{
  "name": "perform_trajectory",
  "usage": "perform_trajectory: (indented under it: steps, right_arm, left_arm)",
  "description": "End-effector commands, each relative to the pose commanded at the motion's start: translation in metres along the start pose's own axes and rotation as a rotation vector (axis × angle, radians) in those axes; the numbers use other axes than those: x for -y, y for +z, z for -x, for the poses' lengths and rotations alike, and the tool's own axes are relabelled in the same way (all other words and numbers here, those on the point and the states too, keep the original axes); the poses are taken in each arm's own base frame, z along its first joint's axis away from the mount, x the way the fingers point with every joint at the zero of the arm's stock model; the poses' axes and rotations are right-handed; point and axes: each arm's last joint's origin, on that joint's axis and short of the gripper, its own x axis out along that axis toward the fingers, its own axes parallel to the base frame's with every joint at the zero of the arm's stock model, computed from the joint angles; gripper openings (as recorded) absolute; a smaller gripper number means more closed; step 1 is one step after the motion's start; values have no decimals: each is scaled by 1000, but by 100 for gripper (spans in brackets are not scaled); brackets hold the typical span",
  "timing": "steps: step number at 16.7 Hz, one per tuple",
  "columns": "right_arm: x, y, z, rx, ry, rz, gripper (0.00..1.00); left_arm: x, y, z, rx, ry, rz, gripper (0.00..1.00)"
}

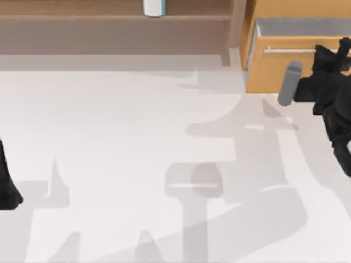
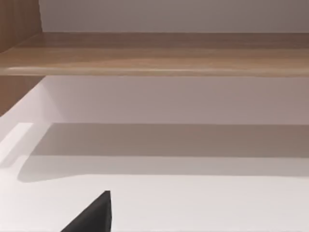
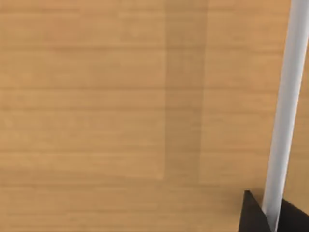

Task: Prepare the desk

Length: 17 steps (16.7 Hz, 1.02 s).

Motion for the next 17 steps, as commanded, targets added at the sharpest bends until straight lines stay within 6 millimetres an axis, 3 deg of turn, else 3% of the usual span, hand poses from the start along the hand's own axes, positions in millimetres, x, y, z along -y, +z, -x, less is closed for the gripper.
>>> perform_trajectory:
  steps: [7, 17]
  right_arm:
    - [1, 1, -7, 2, -2, -3, 0]
    - [1, 0, -66, 1, 2, -2, 0]
  left_arm:
    - [0, 0, 0, 0, 0, 0, 100]
    - [0, 0, 0, 0, 0, 0, 100]
